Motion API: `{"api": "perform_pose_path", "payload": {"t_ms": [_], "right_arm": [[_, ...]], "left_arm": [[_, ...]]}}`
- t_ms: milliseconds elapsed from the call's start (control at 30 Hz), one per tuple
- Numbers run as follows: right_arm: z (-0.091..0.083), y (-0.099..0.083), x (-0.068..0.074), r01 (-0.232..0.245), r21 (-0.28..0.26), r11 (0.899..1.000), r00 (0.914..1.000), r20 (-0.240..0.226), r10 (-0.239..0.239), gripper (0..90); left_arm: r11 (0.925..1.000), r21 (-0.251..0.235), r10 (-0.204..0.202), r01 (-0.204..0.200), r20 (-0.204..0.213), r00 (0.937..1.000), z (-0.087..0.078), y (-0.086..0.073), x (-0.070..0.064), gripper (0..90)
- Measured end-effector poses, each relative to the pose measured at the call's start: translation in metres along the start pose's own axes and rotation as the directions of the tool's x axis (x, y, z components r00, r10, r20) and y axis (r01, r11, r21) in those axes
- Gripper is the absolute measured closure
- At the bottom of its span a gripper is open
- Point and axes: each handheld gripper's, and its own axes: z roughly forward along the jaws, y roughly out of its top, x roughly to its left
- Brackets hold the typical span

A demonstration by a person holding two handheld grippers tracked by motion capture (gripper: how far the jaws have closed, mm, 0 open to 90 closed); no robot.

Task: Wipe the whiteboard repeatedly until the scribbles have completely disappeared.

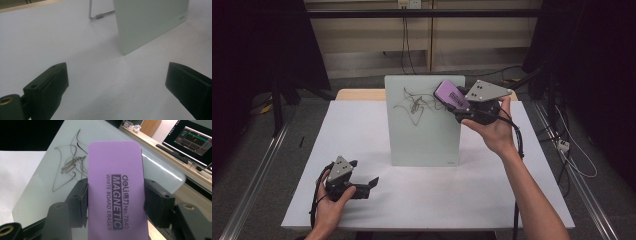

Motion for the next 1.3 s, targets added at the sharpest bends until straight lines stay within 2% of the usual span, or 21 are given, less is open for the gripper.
{"api": "perform_pose_path", "payload": {"t_ms": [300, 500, 800, 967, 1300], "right_arm": [[0.008, -0.010, 0.017, 0.021, 0.025, 0.999, 0.9990, -0.041, -0.020, 41.5], [0.014, -0.017, 0.027, 0.012, 0.040, 0.999, 0.9969, -0.078, -0.009, 41.5], [0.023, -0.022, 0.039, 0.005, 0.088, 0.996, 0.9884, -0.152, 0.009, 41.6], [0.023, -0.019, 0.036, 0.001, 0.086, 0.996, 0.9882, -0.153, 0.013, 41.6], [0.008, 0.000, 0.008, -0.053, 0.026, 0.998, 0.9963, -0.066, 0.054, 41.6]], "left_arm": [[1.0000, 0.000, 0.004, -0.004, -0.004, 1.0000, -0.001, 0.000, 0.000, 4.6], [1.0000, -0.001, 0.002, -0.002, -0.002, 1.0000, 0.000, 0.000, 0.000, 4.6], [1.0000, -0.001, 0.003, -0.003, -0.001, 1.0000, 0.000, 0.000, 0.000, 4.6], [1.0000, 0.000, 0.003, -0.003, -0.001, 1.0000, 0.000, 0.000, 0.000, 4.6], [1.0000, -0.002, 0.001, -0.001, 0.000, 1.0000, -0.001, 0.000, 0.001, 4.6]]}}
